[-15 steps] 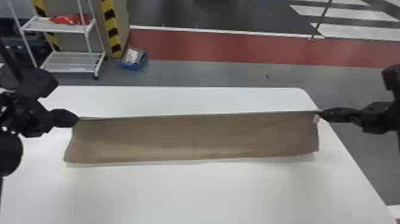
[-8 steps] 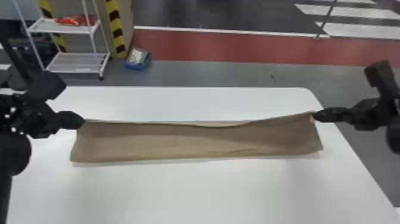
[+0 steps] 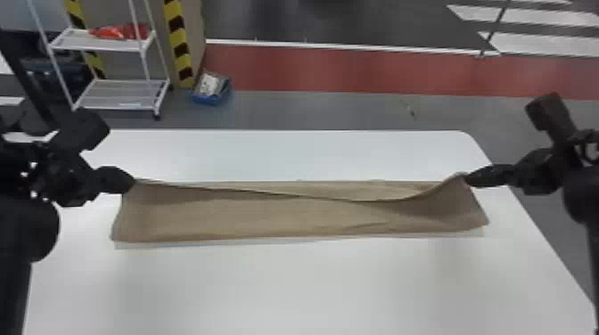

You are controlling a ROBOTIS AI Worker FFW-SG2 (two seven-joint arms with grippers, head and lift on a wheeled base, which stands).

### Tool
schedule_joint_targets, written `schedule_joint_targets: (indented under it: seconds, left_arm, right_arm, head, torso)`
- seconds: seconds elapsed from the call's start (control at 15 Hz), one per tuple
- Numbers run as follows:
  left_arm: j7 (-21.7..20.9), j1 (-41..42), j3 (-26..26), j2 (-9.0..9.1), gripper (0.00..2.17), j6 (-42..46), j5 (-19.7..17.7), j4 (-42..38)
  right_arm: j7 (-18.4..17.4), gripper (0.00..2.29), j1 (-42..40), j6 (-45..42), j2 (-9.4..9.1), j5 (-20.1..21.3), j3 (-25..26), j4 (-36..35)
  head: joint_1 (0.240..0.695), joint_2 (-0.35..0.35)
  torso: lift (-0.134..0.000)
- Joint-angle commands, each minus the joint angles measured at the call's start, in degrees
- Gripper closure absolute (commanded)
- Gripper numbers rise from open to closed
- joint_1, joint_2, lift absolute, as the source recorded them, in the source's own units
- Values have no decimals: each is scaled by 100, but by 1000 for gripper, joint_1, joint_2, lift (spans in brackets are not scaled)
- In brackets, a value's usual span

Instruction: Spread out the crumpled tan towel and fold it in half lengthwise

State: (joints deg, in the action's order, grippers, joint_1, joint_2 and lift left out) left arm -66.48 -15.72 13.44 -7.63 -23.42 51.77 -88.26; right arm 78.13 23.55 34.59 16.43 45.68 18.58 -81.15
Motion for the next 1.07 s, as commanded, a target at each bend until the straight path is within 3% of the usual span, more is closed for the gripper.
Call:
schedule_joint_targets:
  seconds: [0.0,0.07,0.13,0.2,0.27,0.6,1.0]
  left_arm:
    - [161,51,-87,33,1970,8,-27,-16]
    - [267,122,-113,33,1858,8,-62,-60]
    - [399,183,-131,42,1308,8,-97,-95]
    - [539,227,-131,60,579,8,-141,-157]
    - [539,227,-131,69,309,-10,-168,-192]
    - [733,227,-105,77,279,-98,-176,-174]
    - [733,253,-17,60,282,-98,-247,-174]
  right_arm:
    - [19,1308,1,18,-87,46,-21,20]
    - [19,900,-8,70,-123,81,-21,20]
    - [19,562,-17,193,-131,107,-21,20]
    - [-88,512,-17,299,-140,107,-21,20]
    - [-246,508,-8,457,-140,107,-12,20]
    - [-747,522,18,685,-140,125,-21,117]
    - [-747,522,-26,826,-149,107,-56,126]
  head:
    - [695,-80]
    - [695,-79]
    - [695,-77]
    - [695,-77]
    - [695,-77]
    - [695,-95]
    - [695,-101]
  torso:
    - [-124]
    - [-124]
    - [-124]
    - [-124]
    - [-124]
    - [-124]
    - [-124]
